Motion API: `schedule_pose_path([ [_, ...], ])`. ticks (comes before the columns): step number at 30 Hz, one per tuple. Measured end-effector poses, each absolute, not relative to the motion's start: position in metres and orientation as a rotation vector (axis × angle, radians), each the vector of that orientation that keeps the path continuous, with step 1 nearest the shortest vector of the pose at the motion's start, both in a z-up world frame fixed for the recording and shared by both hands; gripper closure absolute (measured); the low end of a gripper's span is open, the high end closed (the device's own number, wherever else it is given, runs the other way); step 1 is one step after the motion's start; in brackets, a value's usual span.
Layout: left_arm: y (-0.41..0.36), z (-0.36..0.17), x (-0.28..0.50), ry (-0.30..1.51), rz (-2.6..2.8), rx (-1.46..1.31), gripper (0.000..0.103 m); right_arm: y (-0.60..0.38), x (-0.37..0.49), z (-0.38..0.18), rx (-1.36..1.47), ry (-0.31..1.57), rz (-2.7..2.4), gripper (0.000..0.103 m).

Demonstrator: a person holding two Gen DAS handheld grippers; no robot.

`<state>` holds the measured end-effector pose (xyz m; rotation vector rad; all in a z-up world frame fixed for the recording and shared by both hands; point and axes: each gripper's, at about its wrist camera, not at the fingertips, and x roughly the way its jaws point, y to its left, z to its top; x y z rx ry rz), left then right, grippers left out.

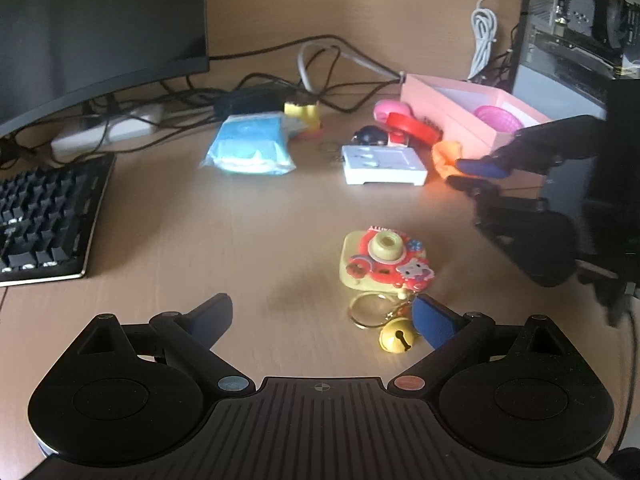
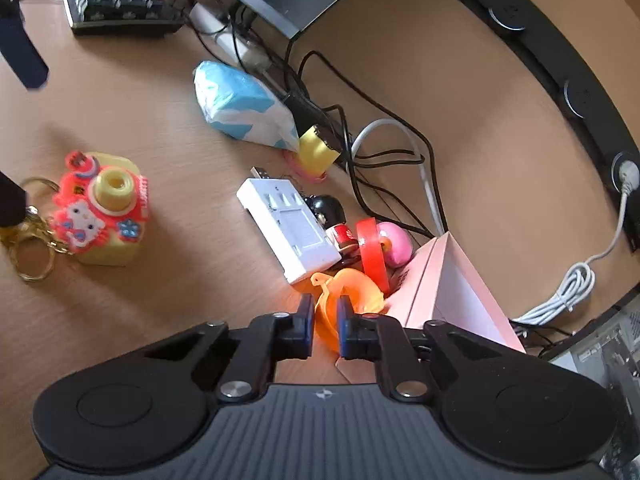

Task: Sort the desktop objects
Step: 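Grasp the orange toy with the right tool, then place the orange toy in the pink box with the right tool while the left tool grasps the yellow-pink keychain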

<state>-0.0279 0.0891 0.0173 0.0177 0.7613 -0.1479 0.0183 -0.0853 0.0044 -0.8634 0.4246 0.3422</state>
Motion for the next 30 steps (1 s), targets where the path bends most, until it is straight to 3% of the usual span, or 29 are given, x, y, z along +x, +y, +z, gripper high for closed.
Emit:
schedule_pose_path([
  [12,0.063,0.014,-0.02,0.757,-0.198,0.048,0.003,-0.164,-0.052,0.053,-0.695,0.347,0.239,0.095],
  [15,0.058,0.014,-0.014,0.751,-0.206,0.038,0.003,-0.19,-0.059,0.058,-0.605,0.371,0.235,0.078],
  [17,0.058,0.015,-0.014,0.749,-0.214,0.022,0.003,-0.207,-0.068,0.062,-0.539,0.368,0.229,0.052],
  [20,0.057,0.014,-0.012,0.747,-0.209,0.02,0.003,-0.23,-0.08,0.067,-0.433,0.364,0.234,0.032],
  [30,0.028,0.018,-0.022,0.746,-0.468,0.005,0.003,-0.243,-0.064,0.06,-0.19,0.483,0.33,0.019],
])
